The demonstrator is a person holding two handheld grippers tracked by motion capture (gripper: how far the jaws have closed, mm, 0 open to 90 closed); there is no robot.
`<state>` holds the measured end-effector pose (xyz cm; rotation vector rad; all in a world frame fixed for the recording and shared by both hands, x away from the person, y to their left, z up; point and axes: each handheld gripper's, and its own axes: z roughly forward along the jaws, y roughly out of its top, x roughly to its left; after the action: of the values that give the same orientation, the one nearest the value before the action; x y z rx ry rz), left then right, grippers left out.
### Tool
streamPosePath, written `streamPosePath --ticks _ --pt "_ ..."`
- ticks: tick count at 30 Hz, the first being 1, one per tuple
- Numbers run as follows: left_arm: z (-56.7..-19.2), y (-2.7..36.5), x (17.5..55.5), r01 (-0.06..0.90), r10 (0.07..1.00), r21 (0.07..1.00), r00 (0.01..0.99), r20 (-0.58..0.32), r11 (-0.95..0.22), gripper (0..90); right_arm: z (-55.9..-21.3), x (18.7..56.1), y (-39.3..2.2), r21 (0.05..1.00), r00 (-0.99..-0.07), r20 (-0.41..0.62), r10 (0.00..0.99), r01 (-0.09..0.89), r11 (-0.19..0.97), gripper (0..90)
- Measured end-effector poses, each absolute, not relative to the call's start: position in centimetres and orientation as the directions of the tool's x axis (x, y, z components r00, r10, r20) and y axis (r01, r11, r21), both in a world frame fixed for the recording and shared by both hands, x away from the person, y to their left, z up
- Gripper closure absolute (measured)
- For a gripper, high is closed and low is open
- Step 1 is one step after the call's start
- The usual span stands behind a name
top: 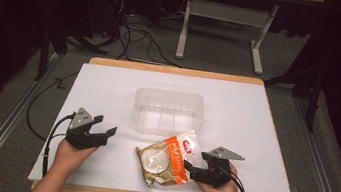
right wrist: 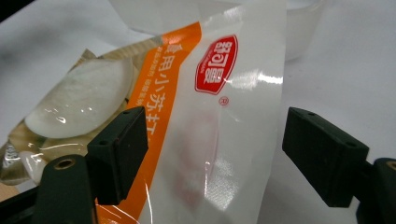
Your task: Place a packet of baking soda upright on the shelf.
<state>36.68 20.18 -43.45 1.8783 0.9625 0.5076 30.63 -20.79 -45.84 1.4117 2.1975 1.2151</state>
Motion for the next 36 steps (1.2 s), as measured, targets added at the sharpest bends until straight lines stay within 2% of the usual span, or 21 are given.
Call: streamPosePath --ticks 3,7,10,12,18,26,31,36 --pt "-43.5 20.2 36.7 0.408 0.792 0.875 0.608 -0.049 -0.259 32.1 -46.1 30.7 -20.7 0.748 -0.496 0.216 0.841 0.638 0.185 26.7" --pt "-43.5 20.2 36.7 0.409 0.793 0.874 0.607 -0.048 -0.26 32.1 -46.5 30.7 -20.8 0.74 -0.509 0.259 0.82 0.651 0.17 37.5" --pt "-43.5 20.2 36.7 0.41 0.792 0.871 0.609 -0.042 -0.269 32.1 -46.3 30.5 -21.2 0.75 -0.524 0.286 0.802 0.644 0.153 51.5" --pt "-43.5 20.1 36.6 0.407 0.792 0.872 0.609 -0.037 -0.272 32.1 -46.0 30.2 -21.5 0.756 -0.541 0.301 0.785 0.638 0.15 56.5" --pt "-43.5 20.0 36.6 0.409 0.792 0.87 0.61 -0.035 -0.276 32.1 -44.9 28.8 -21.1 0.803 -0.594 0.28 0.754 0.576 0.155 67.4" --pt "-43.6 20.0 36.7 0.408 0.791 0.87 0.61 -0.034 -0.277 32.2 -43.8 28.3 -20.6 0.837 -0.642 0.266 0.719 0.523 0.158 89.7" --pt "-43.5 20.0 36.6 0.407 0.791 0.87 0.611 -0.033 -0.278 32.2 -42.6 27.9 -19.8 0.856 -0.675 0.189 0.713 0.469 0.217 90.0" --pt "-43.5 20.1 36.7 0.407 0.792 0.871 0.609 -0.034 -0.276 32.2 -40.4 26.9 -19.3 0.896 -0.701 0.1 0.706 0.372 0.242 90.0"
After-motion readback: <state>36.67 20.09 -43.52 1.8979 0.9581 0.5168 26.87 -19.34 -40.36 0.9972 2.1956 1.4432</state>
